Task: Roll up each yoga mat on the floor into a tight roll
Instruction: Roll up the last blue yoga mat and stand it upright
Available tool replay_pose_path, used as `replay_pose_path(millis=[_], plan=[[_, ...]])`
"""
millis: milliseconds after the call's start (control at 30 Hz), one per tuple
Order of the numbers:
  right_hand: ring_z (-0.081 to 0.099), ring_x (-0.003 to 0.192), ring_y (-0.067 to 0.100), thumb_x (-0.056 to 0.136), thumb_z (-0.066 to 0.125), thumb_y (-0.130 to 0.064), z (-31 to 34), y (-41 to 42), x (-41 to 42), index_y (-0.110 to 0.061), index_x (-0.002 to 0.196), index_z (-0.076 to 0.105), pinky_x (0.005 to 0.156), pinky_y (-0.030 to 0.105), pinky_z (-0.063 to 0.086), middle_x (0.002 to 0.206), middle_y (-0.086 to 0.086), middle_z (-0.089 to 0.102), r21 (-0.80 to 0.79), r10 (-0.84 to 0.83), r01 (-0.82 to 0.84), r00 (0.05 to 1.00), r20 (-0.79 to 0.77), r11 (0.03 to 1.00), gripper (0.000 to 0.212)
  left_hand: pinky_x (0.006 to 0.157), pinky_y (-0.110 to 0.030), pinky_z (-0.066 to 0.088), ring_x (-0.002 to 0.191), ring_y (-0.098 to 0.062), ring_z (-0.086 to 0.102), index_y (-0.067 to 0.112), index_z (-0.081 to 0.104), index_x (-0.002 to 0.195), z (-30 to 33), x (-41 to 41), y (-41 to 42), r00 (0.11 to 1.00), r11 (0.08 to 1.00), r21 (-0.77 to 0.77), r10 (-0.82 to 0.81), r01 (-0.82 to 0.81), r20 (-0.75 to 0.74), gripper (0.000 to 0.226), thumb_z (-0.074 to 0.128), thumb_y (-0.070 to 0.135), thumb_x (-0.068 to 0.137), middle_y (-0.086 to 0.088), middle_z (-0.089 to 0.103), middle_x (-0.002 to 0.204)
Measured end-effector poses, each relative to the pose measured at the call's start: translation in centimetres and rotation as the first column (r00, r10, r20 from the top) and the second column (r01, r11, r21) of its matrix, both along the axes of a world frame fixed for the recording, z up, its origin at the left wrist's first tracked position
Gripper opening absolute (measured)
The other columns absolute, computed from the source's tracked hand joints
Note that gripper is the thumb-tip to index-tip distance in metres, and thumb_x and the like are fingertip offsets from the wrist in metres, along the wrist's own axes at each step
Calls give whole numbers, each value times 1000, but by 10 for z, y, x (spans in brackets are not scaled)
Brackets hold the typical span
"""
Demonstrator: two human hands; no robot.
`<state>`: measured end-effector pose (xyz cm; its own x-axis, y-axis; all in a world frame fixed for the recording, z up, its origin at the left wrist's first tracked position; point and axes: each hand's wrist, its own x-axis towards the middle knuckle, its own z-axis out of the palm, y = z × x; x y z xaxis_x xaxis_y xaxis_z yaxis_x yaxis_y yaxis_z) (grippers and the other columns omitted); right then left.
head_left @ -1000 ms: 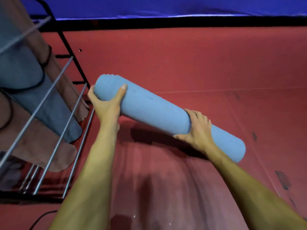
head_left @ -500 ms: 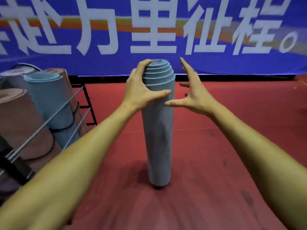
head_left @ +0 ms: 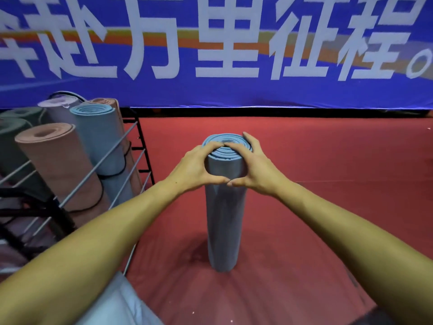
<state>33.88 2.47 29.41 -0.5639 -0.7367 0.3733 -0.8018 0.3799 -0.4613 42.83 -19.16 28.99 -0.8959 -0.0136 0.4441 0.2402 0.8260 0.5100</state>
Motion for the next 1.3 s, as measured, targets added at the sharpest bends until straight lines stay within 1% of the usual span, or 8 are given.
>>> replay_pose_path(millis=[233, 400, 600, 733, 800, 1067, 1200, 1300], plan=[[9, 159, 28, 59, 92, -55, 2, -10, -11, -44, 158, 25, 125, 49, 30, 171, 6, -1, 39, -57, 53, 994, 95, 998, 120, 117, -41, 40, 142, -12, 41, 52, 34, 154, 4, -8, -7, 993, 995, 26, -101, 100, 58, 105, 88, 49, 64, 12, 46, 155], [43, 135, 18, 59, 92, -53, 7, -8, -15, -42, 146, 41, 117, 46, 41, 148, 3, 36, 8, -72, 72, 991, 115, 997, 102, 114, -43, 43, 134, -11, 51, 43, 48, 147, 6, -18, -9, 992, 993, 50, -113, 110, 61, 92, 90, 47, 65, 15, 56, 146], [43, 133, 32, 71, 85, -48, 8, -41, 7, -42, 154, 29, 103, 53, 49, 156, 2, 28, -79, -239, 233, 968, -82, 969, 101, 99, -49, 51, 129, -17, 54, 51, 46, 136, 22, -17, -28, 998, 995, -82, 64, -62, 18, 78, 77, 50, 64, 11, 50, 142], [29, 147, 25, 70, 79, -54, 3, -61, 5, -27, 166, 1, 119, 41, 31, 159, 12, 29, -113, -112, 143, 964, 243, 983, 127, 116, -40, 42, 140, -10, 47, 29, 35, 152, 15, -13, -58, 973, 976, 163, -167, 142, 156, 103, 92, 27, 66, 4, 45, 152], [33, 147, 25, 80, 77, -50, -9, -68, 10, -27, 166, -3, 117, 33, 29, 153, 18, 31, -53, -116, 152, 901, 419, 987, 120, 119, -38, 40, 139, -12, 50, 21, 27, 155, -4, -7, -65, 950, 959, 276, -145, 66, 277, 111, 94, 35, 68, -3, 47, 152], [53, 123, 28, 85, 75, -55, -48, -81, 13, -38, 142, 46, 104, 46, 47, 128, 4, 42, 229, -210, 159, 953, 218, 960, 66, 108, -39, 51, 122, -10, 63, 23, 65, 136, -40, 8, -87, 958, 995, 99, -37, 9, 285, 57, 83, 16, 82, 8, 68, 130], [59, 103, 26, 74, 71, -63, -63, -102, 44, -27, 111, 45, 81, 42, 48, 112, 0, 54, 237, -148, 107, 976, 162, 966, 57, 97, -36, 57, 106, -11, 69, 21, 72, 124, -34, 18, -98, 913, 996, -84, 45, -12, 407, 55, 90, 12, 73, 3, 75, 115], [59, 99, 22, 74, 77, -62, -78, -119, 60, -29, 110, 43, 77, 39, 43, 112, -4, 53, 183, -180, 150, 970, 162, 972, 59, 93, -36, 58, 102, -12, 71, 22, 72, 121, -31, 27, -111, 882, 989, -144, 83, -17, 464, 52, 93, 20, 73, 0, 76, 113]])
